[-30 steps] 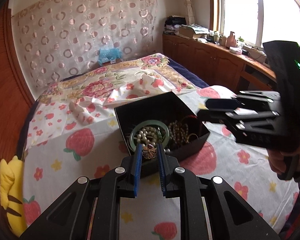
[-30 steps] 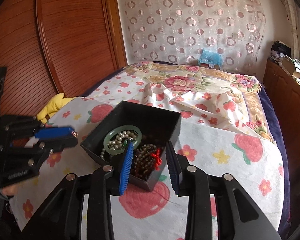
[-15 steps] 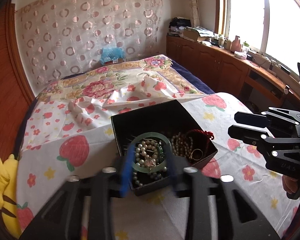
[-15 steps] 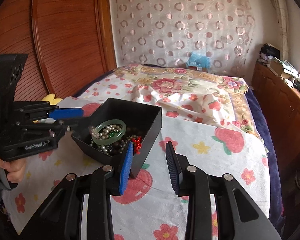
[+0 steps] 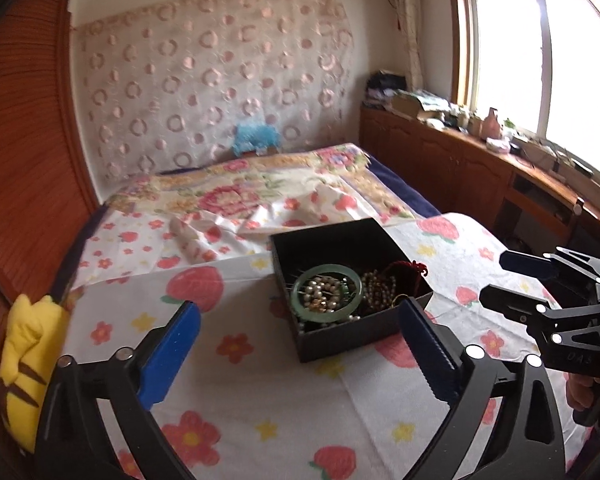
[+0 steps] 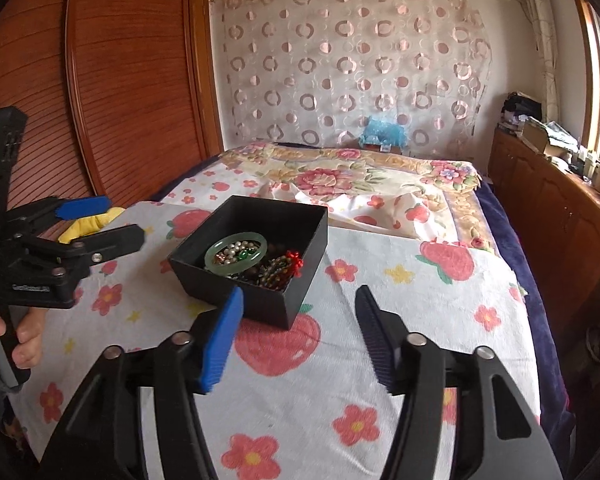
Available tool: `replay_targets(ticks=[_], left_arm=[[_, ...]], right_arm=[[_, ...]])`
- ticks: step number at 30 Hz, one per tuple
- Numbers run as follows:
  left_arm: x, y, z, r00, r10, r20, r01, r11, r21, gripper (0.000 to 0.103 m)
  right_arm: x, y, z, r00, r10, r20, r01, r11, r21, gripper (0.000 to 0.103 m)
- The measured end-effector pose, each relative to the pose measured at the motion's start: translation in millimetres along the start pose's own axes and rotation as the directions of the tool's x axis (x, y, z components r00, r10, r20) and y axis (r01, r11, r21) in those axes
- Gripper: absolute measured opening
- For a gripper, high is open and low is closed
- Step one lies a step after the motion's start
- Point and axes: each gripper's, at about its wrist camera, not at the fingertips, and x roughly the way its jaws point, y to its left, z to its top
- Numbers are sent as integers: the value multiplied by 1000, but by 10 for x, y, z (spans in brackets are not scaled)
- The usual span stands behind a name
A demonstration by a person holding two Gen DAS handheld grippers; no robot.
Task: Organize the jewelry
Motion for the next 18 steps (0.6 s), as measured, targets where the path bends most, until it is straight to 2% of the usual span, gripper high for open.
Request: replay_targets(ticks=[6, 9, 18], left_arm=[[-267, 74, -145, 1000, 13, 12, -13, 998, -60, 95], [-340, 73, -209, 1000, 25, 9, -25, 997, -71, 95], [-562, 56, -412, 998, 66, -3, -66, 993, -99, 95]], right_arm=[[-219, 144, -34, 998, -5, 64, 4, 1000, 12, 96], [-339, 221, -75, 996, -14, 91, 12, 1000, 19, 101], [-600, 274, -206, 986, -92, 141, 80, 993, 90, 100]])
